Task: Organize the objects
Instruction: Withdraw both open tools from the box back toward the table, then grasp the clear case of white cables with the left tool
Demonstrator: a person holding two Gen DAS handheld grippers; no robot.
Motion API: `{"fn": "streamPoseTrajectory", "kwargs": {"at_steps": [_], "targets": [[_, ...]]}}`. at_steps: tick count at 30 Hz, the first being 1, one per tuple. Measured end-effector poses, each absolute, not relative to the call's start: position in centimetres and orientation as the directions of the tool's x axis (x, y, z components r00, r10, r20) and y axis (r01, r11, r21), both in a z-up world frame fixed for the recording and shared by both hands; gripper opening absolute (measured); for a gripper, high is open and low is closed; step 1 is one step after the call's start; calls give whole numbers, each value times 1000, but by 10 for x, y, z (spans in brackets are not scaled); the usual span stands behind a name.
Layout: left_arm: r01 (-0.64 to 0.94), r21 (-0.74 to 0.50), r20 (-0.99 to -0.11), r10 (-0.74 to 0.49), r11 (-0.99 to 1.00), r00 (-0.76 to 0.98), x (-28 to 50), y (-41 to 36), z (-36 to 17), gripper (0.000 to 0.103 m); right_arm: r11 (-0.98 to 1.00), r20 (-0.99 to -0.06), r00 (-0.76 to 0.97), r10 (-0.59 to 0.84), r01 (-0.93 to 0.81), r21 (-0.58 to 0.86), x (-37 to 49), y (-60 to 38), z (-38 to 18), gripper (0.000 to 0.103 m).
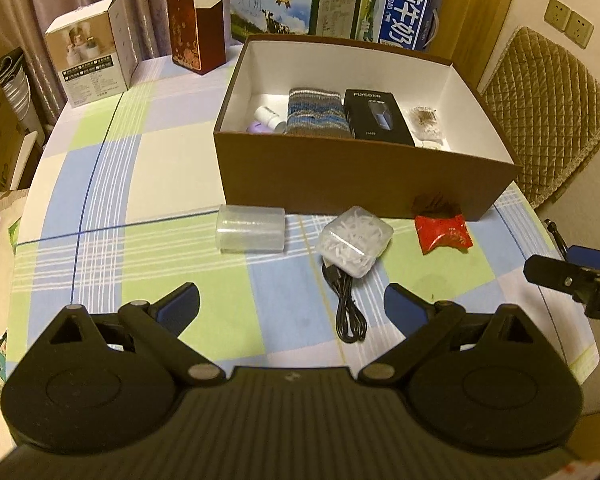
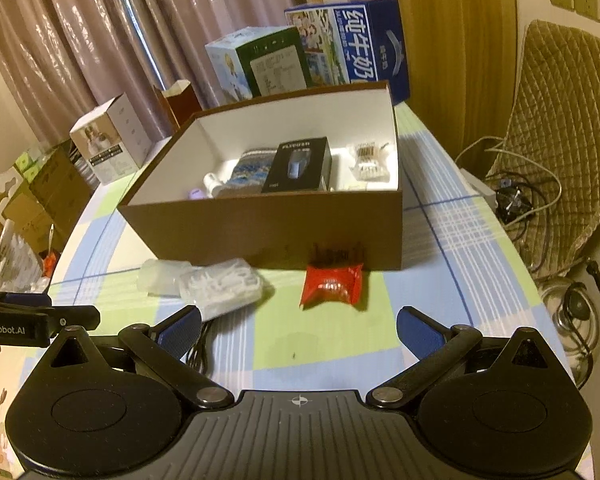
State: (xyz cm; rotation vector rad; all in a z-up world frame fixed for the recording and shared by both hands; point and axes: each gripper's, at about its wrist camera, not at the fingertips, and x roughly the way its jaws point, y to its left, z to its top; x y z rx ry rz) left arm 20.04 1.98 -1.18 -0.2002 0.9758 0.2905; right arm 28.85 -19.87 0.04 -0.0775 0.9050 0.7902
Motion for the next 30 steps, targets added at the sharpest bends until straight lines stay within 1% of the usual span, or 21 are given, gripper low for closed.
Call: {"fn": "streamPoseTrajectory", "kwargs": {"at_steps": [14, 23, 30], "targets": [[-304, -49, -854, 118, 951, 507, 193, 13, -30, 97, 745, -770, 333, 544, -614, 261, 281, -203, -19, 101], [-275, -51, -861, 97, 960, 499, 195, 8, -46, 91, 771, -793, 331, 511, -584, 253, 284, -206, -31, 101], [-271, -46, -865, 98, 961, 493, 200, 13, -52, 89, 791, -804, 329, 495, -554, 260, 290, -207, -37, 101]]}}
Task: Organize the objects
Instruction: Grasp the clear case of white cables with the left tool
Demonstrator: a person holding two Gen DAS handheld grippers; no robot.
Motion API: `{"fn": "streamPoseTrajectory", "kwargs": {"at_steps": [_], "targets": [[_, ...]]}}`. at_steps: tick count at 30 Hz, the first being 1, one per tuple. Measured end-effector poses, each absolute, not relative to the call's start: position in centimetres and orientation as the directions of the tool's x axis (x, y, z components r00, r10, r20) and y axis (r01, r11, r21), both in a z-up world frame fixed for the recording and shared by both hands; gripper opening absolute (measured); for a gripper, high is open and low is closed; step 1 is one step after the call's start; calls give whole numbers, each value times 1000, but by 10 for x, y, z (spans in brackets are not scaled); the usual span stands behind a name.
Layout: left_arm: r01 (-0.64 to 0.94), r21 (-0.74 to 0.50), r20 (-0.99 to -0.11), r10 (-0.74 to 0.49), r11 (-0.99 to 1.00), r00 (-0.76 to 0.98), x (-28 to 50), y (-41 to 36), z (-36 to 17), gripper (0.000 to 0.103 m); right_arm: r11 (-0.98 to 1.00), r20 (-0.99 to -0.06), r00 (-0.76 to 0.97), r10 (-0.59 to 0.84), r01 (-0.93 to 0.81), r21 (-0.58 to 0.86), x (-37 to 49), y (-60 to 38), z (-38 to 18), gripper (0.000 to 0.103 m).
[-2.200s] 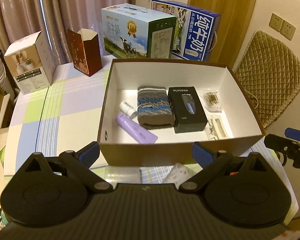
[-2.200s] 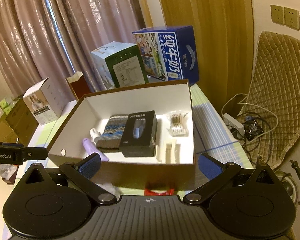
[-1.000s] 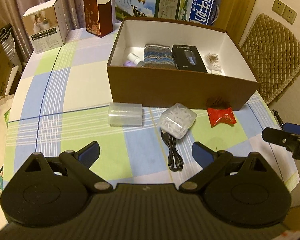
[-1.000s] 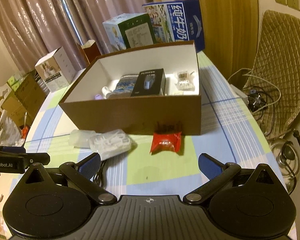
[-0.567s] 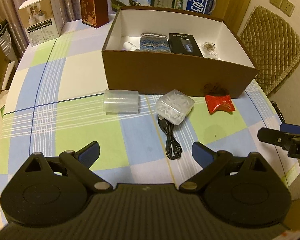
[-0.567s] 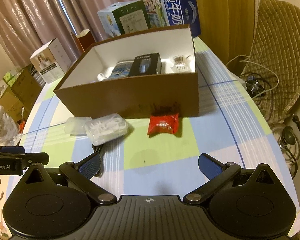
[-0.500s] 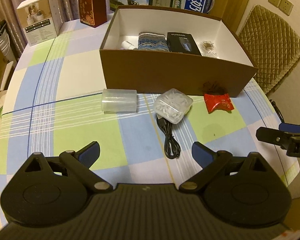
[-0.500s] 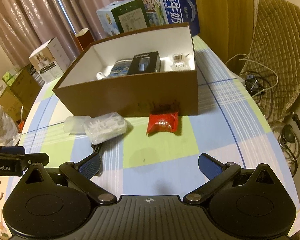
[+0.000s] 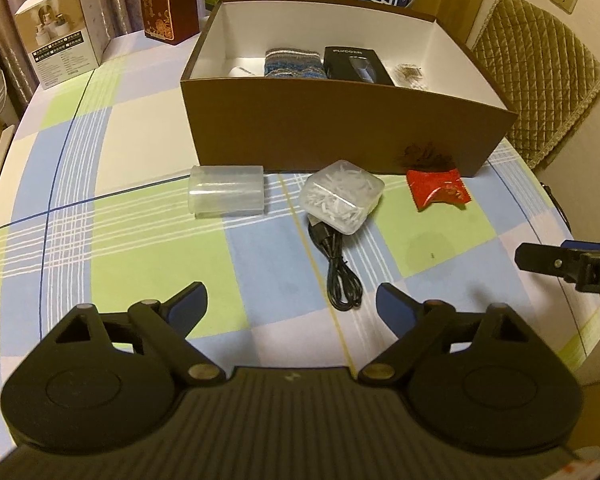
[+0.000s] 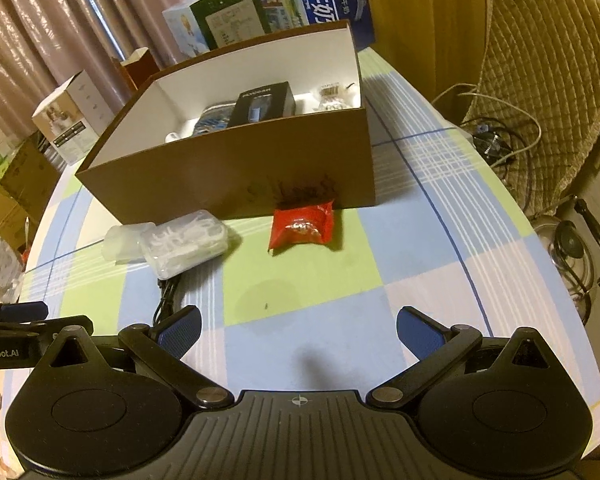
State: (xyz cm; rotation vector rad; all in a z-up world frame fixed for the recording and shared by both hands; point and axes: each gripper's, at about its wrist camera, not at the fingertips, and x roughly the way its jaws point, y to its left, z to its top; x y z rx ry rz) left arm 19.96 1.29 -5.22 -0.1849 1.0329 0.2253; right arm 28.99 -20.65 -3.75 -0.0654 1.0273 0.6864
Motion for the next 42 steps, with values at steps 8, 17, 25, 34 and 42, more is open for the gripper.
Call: {"fn": "streamPoseTrajectory", "kwargs": {"at_steps": [8, 17, 25, 34, 42], "targets": [[-276, -44, -870, 99, 960, 484, 203, 25, -58, 89, 780, -806, 316, 501, -567, 263, 291, -189, -41, 101], [-169, -31, -858, 60, 985, 511, 233, 19, -63, 89, 823, -815, 353, 460, -514, 242, 309, -194, -48, 101], [-21, -5, -853, 7, 1000, 521, 279, 6, -76, 89, 874, -829, 387, 404, -431, 225, 329, -212, -56, 101], [139, 73, -878, -3, 988, 478, 329, -10, -102, 89, 915, -850, 398, 346, -345, 211, 343, -233, -65, 101], [191, 81, -905, -8, 978, 424, 349, -12, -121, 71, 934, -858, 407, 314, -297, 201, 350, -244, -69, 101]]}}
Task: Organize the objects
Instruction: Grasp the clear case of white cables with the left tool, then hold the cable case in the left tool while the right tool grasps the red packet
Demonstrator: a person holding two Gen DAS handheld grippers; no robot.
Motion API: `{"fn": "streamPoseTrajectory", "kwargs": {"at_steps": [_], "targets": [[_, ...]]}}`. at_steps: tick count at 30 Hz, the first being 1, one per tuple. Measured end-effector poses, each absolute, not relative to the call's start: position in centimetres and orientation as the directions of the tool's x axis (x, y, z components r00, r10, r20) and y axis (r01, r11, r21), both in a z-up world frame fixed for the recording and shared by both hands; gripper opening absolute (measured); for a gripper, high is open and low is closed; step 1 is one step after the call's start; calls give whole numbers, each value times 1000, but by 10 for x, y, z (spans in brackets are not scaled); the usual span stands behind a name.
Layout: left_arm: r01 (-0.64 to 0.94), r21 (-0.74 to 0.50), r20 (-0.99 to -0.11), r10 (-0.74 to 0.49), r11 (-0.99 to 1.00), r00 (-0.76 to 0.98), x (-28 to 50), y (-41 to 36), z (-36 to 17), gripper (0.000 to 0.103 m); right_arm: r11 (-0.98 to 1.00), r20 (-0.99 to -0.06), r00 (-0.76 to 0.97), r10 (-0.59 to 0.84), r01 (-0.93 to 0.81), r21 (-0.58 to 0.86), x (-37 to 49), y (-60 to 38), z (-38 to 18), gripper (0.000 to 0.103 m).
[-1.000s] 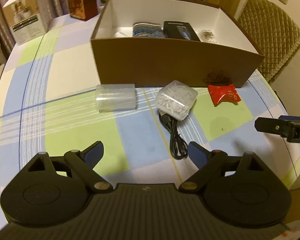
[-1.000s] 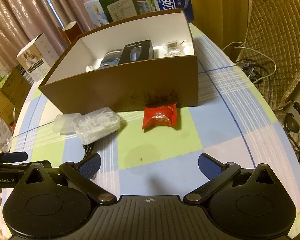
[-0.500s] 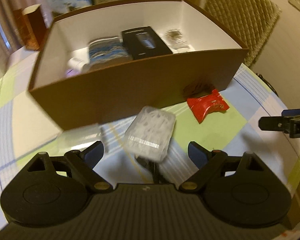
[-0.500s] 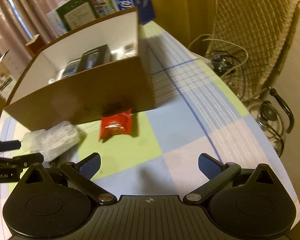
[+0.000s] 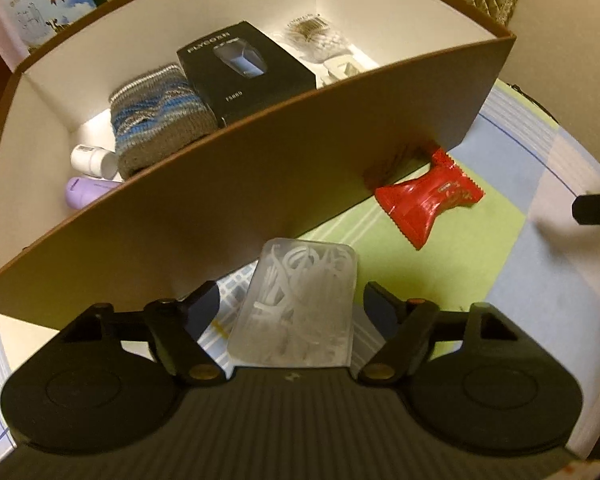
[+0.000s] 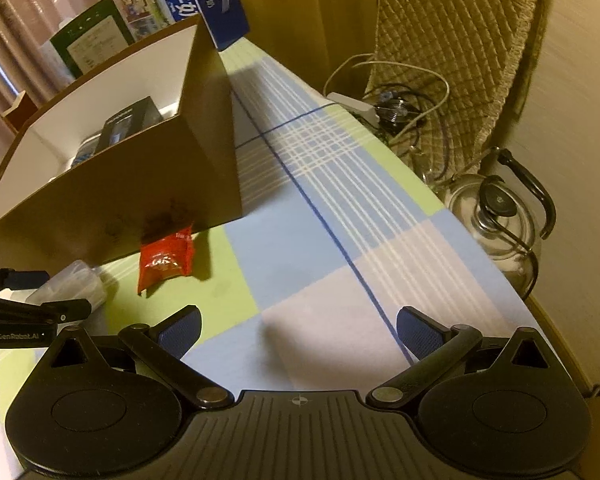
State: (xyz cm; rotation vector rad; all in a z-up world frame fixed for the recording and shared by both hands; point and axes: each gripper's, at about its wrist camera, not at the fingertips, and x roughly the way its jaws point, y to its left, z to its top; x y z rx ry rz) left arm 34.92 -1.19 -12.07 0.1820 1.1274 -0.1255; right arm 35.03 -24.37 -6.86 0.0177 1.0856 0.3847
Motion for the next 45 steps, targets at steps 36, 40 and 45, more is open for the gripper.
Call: {"fn": "streamPoseTrajectory", "kwargs": {"at_steps": [36, 40, 45], "targets": [[-325, 62, -865, 213, 944, 455, 219, 105, -91, 54, 692, -789, 300, 536, -691, 208, 357, -117, -108, 77], [-351, 57, -874, 216, 935, 435, 212, 109, -97, 54, 631, -779, 233, 583, -733, 253, 338, -120, -100, 76], [-359, 48, -878, 211, 932, 430, 212, 112, -100, 54, 605, -779, 275, 564, -779, 164, 339, -116, -93, 72]]}}
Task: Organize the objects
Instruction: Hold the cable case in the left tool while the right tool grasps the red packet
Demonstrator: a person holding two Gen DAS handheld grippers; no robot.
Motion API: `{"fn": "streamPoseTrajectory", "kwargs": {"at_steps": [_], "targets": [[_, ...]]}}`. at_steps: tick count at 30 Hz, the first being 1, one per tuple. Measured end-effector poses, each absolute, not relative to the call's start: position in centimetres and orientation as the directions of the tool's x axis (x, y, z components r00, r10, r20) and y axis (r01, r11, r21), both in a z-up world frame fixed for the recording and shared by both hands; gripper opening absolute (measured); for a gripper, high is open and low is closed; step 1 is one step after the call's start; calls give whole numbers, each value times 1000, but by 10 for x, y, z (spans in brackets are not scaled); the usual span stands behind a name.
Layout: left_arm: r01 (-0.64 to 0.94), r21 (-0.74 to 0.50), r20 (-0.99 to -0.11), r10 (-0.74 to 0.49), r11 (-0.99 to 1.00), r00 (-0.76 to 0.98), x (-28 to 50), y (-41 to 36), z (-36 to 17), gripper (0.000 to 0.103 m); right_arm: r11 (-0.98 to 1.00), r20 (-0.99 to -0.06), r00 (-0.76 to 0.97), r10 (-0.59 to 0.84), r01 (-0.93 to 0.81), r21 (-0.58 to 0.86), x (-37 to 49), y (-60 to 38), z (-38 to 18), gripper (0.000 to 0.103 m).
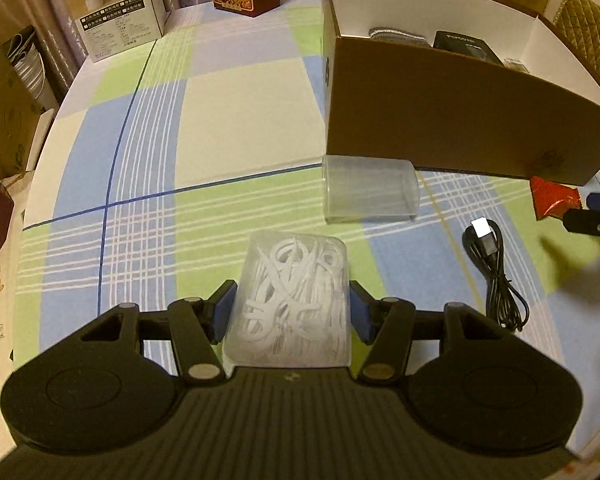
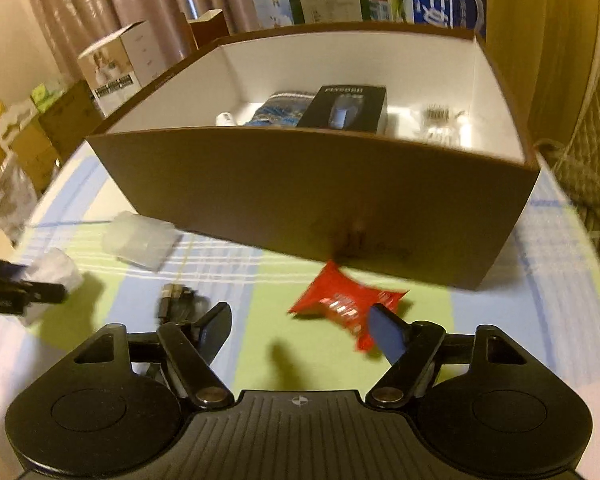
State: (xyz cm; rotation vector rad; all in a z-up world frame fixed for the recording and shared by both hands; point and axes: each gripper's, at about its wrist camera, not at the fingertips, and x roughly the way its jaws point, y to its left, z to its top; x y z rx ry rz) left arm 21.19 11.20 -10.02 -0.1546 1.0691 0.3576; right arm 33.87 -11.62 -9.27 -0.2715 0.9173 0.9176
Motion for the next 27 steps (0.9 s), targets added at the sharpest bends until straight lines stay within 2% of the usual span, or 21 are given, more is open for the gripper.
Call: {"fn": "streamPoseTrajectory", "kwargs": {"at_steps": [10, 12, 14, 27], "targets": [[-370, 36, -880, 205, 928, 429, 207, 109, -102, 54, 435, -804, 284, 522, -900, -36, 347, -104, -120, 64], [-377, 36, -880, 208, 926, 427, 205, 110, -102, 54, 424, -819, 252, 515, -905, -12, 345, -105, -120, 52], [-384, 36, -882, 210, 923, 423, 203, 110, -103, 54, 409, -825, 214, 523, -912, 23, 338, -106, -118, 50], [-392, 36, -882, 213, 919, 419, 210, 106, -108, 54, 510, -825, 266, 498, -860, 30, 340, -80, -115, 50]]}}
